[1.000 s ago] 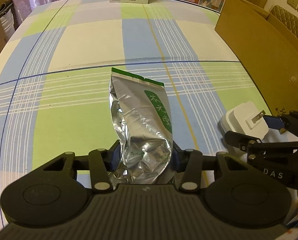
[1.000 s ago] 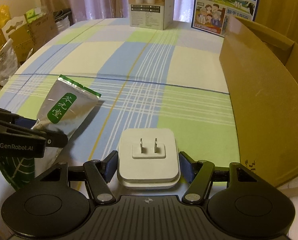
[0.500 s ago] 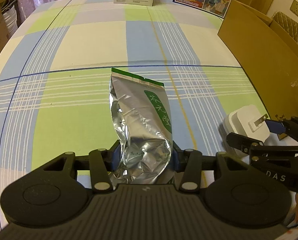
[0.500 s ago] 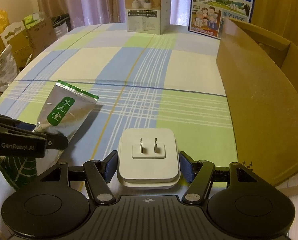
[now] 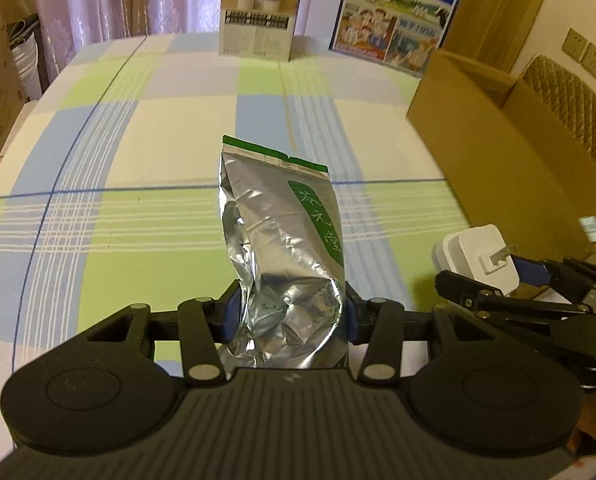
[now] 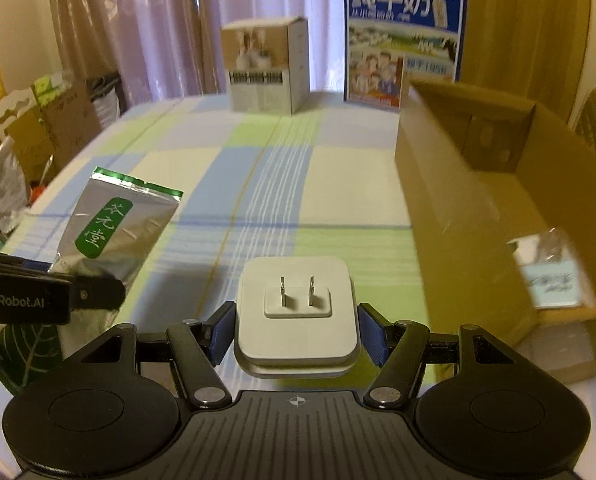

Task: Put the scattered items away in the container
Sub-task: 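Lift and carry the tea packet and plug toward the cardboard box, then open left tool to drop tea packet while right tool releases plug into box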

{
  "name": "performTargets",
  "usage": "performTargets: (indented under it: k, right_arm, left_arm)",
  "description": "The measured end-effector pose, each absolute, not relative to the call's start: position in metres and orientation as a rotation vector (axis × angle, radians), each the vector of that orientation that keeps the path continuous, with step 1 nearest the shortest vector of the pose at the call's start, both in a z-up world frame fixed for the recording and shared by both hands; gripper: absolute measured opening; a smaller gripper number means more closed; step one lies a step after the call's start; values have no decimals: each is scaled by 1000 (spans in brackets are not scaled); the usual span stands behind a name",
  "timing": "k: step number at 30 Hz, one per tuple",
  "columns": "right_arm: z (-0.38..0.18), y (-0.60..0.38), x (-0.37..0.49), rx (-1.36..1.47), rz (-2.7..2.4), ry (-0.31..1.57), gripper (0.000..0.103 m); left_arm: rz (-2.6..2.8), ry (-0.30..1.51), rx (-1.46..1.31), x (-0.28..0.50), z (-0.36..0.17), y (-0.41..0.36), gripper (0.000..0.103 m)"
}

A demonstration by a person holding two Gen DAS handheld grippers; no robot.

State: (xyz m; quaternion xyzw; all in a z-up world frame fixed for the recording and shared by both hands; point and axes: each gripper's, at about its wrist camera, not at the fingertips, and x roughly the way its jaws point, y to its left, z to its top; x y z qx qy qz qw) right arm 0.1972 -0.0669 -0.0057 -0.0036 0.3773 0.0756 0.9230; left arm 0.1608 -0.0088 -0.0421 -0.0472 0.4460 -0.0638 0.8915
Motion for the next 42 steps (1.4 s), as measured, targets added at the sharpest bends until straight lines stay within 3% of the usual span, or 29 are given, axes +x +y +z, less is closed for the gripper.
performTargets:
  k: [25,42]
  right_arm:
    - [106,-154,125,75,50,594,62]
    - [103,-292,179,130,-113,633,62]
  left_arm:
    - [-238,802,-64,100,55,-100,43]
    - [-446,807,-245,203,74,-216,43]
